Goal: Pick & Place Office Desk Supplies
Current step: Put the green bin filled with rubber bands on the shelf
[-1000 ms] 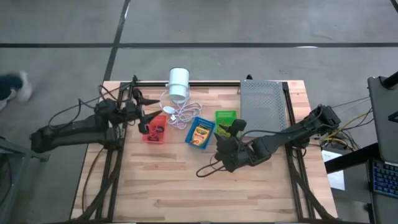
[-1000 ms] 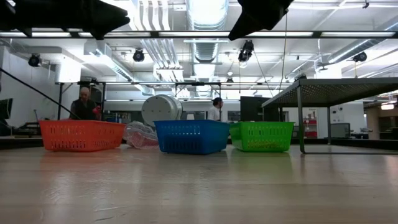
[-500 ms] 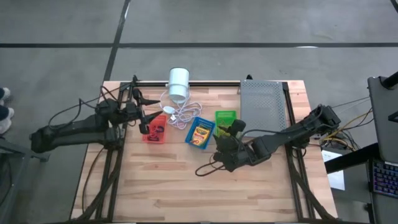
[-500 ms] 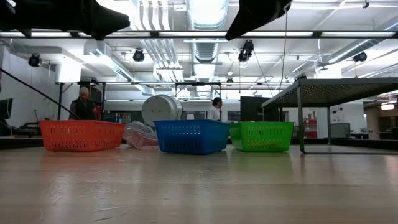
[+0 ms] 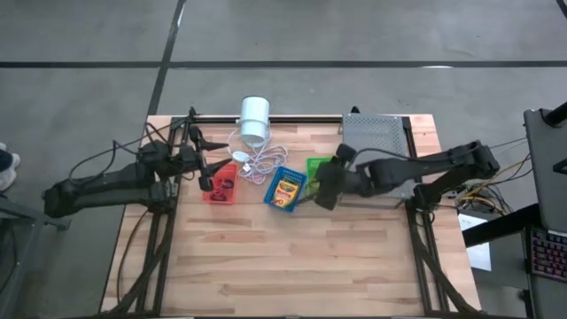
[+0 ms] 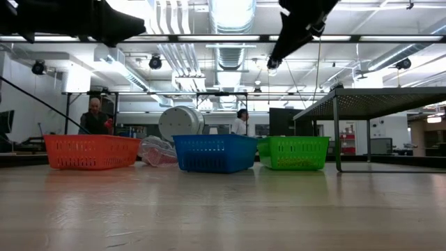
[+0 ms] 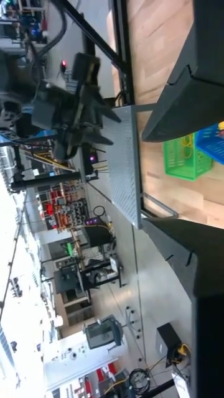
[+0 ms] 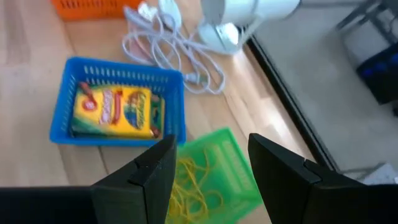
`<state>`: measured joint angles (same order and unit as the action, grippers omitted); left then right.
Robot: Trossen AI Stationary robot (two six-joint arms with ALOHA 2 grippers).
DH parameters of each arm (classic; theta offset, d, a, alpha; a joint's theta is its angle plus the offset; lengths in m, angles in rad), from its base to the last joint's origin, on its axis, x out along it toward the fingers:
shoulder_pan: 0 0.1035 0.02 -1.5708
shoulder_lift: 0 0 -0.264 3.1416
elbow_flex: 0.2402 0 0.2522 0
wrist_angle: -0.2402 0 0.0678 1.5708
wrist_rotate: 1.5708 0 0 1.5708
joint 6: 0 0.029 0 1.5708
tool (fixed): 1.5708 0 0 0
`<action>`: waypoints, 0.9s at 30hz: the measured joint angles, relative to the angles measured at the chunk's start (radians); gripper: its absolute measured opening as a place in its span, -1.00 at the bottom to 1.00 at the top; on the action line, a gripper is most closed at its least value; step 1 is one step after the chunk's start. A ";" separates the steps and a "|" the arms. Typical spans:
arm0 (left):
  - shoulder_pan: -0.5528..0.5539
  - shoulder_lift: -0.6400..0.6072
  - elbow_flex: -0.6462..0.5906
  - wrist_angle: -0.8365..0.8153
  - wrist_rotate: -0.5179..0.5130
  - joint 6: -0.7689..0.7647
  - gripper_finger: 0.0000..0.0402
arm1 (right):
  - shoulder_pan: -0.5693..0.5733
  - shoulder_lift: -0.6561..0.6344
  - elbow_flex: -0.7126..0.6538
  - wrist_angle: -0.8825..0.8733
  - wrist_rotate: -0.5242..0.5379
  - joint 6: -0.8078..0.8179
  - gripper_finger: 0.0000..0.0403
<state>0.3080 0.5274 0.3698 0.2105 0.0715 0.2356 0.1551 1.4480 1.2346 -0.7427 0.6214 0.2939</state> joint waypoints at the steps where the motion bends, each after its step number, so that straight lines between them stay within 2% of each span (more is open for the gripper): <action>1: 0.000 0.001 0.000 -0.007 0.000 0.000 0.06 | -0.009 -0.006 0.000 -0.015 -0.017 -0.003 -0.01; 6: 0.000 0.000 0.000 -0.057 0.000 0.000 0.06 | -0.030 -0.021 0.031 -0.099 -0.079 0.007 -0.01; 11: 0.000 0.001 0.000 -0.062 0.000 0.000 0.06 | -0.031 0.006 0.089 -0.200 -0.084 0.013 -0.01; 22: 0.000 0.000 0.000 -0.132 0.000 0.000 0.06 | -0.040 0.079 0.155 -0.257 -0.114 0.003 -0.01; 27: 0.000 0.000 0.000 -0.149 0.000 0.000 0.06 | -0.052 0.079 0.179 -0.254 -0.218 -0.022 -0.01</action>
<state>0.3077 0.5278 0.3698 0.0613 0.0715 0.2357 0.1028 1.5272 1.4132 -0.9970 0.4038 0.2719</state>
